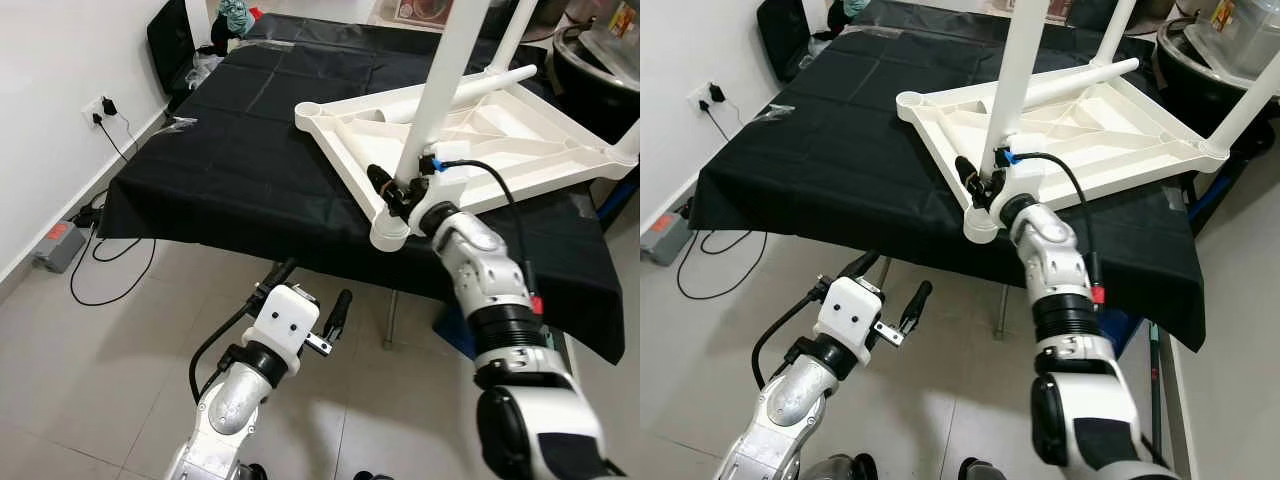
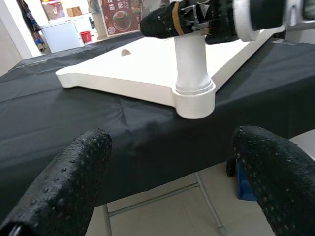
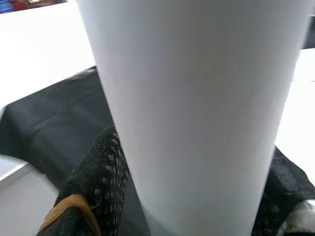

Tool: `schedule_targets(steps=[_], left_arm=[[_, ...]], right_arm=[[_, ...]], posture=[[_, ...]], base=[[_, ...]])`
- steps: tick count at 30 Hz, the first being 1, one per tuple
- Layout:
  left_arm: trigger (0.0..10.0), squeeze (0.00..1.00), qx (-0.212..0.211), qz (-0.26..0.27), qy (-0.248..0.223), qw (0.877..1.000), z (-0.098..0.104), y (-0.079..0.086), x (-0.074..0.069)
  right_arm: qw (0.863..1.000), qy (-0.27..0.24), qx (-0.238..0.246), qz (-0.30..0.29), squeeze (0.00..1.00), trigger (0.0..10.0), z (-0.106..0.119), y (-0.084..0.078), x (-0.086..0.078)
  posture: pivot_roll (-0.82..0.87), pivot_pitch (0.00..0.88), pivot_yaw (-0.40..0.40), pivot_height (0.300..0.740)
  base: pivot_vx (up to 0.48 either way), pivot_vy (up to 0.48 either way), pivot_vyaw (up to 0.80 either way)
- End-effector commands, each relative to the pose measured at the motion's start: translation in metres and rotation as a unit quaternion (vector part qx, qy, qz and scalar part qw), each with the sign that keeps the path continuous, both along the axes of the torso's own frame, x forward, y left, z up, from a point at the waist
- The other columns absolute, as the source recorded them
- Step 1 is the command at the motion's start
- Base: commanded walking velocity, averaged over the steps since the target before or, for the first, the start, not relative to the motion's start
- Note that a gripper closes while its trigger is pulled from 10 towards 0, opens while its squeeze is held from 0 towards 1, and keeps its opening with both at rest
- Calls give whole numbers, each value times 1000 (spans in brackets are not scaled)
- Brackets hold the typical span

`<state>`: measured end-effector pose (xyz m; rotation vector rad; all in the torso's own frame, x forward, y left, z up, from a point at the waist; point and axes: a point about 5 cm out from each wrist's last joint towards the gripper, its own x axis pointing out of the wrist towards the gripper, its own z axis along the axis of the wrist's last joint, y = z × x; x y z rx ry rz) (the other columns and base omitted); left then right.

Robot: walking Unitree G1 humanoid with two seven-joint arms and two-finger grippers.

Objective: Building children table

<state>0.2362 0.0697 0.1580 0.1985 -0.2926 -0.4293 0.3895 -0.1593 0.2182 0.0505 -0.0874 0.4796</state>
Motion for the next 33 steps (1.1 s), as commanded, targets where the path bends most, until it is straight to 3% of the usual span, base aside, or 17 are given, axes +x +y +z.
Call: schedule_targets(steps=[1,7,19,20,26,30,32,33], left_arm=[[10000,0,7,1,12,1000,-5,-1,-1],[10000,0,6,3,11,1000,-4,-1,-1],[10000,0,4,3,11,1000,-4,-2,-1],[10000,0,4,4,11,1000,-4,-2,-1],[10000,0,4,5,10,1000,-4,-2,0],[10000,0,4,5,11,1000,-4,-1,0],[10000,0,4,5,11,1000,-4,-1,0],[10000,0,4,5,11,1000,-3,-1,0]], right_arm=[[999,6,-8,45,0,10000,-4,13,-1],[994,4,-32,103,0,10000,-2,22,3],[994,-5,-29,104,0,10000,1,34,8],[996,1,-25,86,0,0,-2,34,10],[999,1,-24,39,0,0,-9,33,12],[999,-4,-16,-31,0,0,-10,21,14],[999,-4,-16,-31,0,0,-10,21,14],[996,-4,-19,-85,0,0,-11,12,15]], posture=[[159,169,-65,740],[166,171,-70,740],[161,169,-73,740],[162,170,-73,740],[163,172,-71,740],[161,175,-69,740],[161,175,-69,740],[159,174,-70,740]], base=[[0,0,0],[0,0,0],[0,0,0],[0,0,0],[0,0,0],[0,0,0],[0,0,0],[0,0,0]])
